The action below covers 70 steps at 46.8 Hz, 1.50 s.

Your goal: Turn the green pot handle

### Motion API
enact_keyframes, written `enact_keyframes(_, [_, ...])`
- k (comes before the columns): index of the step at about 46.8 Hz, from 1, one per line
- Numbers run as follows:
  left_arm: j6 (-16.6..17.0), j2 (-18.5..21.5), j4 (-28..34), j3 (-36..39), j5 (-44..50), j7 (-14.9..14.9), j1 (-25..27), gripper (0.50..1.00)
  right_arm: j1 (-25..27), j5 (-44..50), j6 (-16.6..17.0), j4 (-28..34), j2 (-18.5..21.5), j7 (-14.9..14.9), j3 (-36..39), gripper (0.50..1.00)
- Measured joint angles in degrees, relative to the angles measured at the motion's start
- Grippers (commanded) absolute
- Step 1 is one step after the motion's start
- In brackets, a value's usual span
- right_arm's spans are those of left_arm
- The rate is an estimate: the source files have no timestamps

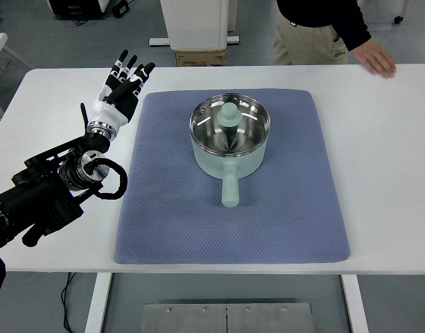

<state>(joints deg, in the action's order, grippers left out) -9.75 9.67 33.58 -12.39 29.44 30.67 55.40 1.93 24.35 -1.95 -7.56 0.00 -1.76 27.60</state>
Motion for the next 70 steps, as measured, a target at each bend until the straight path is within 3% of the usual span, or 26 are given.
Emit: enact_keyframes(70, [-0.38, 0.20, -0.35, 0.13, -5.02, 0.69, 0.30, 1.000, 0.00, 0.00, 0.01, 0.00, 0.00, 0.00, 0.00, 1.000])
